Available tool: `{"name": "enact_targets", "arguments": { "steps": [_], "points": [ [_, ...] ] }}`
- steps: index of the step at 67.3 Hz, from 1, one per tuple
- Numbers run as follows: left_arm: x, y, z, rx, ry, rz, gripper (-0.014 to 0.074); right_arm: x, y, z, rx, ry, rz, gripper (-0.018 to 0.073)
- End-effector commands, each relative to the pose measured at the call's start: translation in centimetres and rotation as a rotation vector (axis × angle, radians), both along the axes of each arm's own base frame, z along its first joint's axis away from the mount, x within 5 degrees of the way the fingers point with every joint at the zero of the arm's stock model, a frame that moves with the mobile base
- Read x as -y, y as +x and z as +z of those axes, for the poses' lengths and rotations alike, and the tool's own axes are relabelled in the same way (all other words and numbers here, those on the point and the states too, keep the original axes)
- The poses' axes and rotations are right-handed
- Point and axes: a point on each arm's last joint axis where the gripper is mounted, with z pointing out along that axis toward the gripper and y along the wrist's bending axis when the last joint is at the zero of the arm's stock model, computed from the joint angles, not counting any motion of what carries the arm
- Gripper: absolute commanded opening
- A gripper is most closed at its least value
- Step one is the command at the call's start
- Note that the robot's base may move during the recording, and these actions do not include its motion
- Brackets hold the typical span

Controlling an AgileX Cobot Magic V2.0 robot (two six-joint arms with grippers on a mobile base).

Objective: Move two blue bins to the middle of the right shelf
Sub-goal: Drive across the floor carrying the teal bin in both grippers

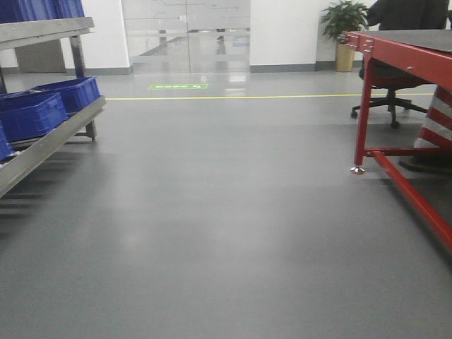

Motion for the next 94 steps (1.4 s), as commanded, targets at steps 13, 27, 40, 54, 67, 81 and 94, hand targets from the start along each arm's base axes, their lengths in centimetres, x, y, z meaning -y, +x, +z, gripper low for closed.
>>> {"name": "enact_targets", "arguments": {
  "steps": [13, 27, 40, 54, 67, 81, 94],
  "points": [
    [0.23, -1.34, 2.40, 0.094, -0.118, -0.041, -0.0111, 0.12, 0.22, 1.07, 0.091, 0.040, -0.021, -0.0162],
    [0.23, -1.34, 2.40, 0.094, -0.118, -0.041, -0.0111, 0.12, 0.22, 1.07, 0.091, 0.040, -0.021, -0.0162],
    [0.23, -1.34, 2.40, 0.094, -0.118, -0.041, -0.0111, 0.12, 0.22, 1.07, 0.091, 0.040, -0.021, -0.0162],
    [0.23, -1.34, 2.40, 0.094, -0.118, -0.041, -0.0111, 0.12, 0.22, 1.07, 0.091, 0.040, -0.021, -0.0162],
    [0.23, -1.34, 2.40, 0.094, -0.118, -0.041, -0.0111, 0.12, 0.22, 1.07, 0.091, 0.040, -0.021, -0.0162],
    [0.22, -1.32, 2.41, 0.097, -0.117, -0.040, -0.0111, 0.12, 0.22, 1.07, 0.091, 0.040, -0.021, -0.0162],
    [0.22, -1.32, 2.41, 0.097, -0.117, -0.040, -0.0111, 0.12, 0.22, 1.07, 0.091, 0.040, -0.021, -0.0162]
  ]
}}
